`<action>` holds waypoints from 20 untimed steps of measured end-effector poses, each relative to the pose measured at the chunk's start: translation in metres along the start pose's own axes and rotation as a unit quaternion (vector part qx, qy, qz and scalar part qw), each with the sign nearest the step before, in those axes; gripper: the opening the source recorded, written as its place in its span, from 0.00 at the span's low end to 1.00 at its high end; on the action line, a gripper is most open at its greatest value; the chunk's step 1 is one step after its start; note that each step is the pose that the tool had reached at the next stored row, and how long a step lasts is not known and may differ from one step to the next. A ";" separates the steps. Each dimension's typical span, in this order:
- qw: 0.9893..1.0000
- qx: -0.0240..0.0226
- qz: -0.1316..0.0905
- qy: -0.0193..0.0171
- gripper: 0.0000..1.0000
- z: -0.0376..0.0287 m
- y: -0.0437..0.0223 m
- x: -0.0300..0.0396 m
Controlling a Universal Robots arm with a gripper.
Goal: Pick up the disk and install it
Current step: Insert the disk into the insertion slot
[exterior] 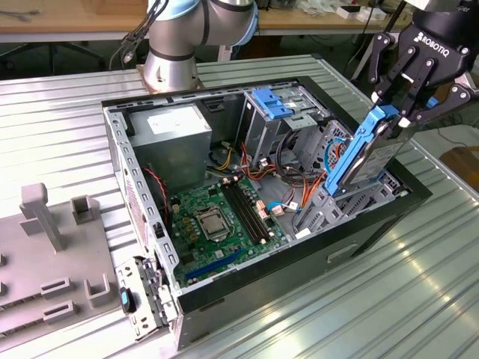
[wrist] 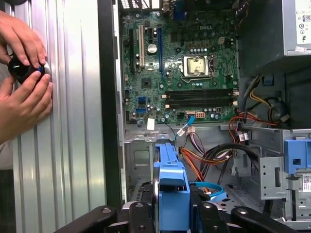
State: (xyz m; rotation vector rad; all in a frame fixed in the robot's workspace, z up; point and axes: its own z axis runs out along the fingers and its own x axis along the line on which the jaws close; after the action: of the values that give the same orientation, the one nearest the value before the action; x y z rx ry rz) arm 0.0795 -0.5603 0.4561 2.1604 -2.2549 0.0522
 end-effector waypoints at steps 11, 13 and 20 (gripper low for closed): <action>1.000 0.000 -0.001 -0.001 0.37 -0.0082 -0.0002 0.0010; 1.000 0.000 -0.006 -0.001 0.37 -0.0083 0.0008 0.0010; 0.999 0.001 -0.031 0.013 0.37 -0.0070 0.0019 -0.0027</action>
State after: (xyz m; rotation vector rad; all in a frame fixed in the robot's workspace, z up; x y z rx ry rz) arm 0.0776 -0.5572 0.4630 2.2168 -2.1729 0.0820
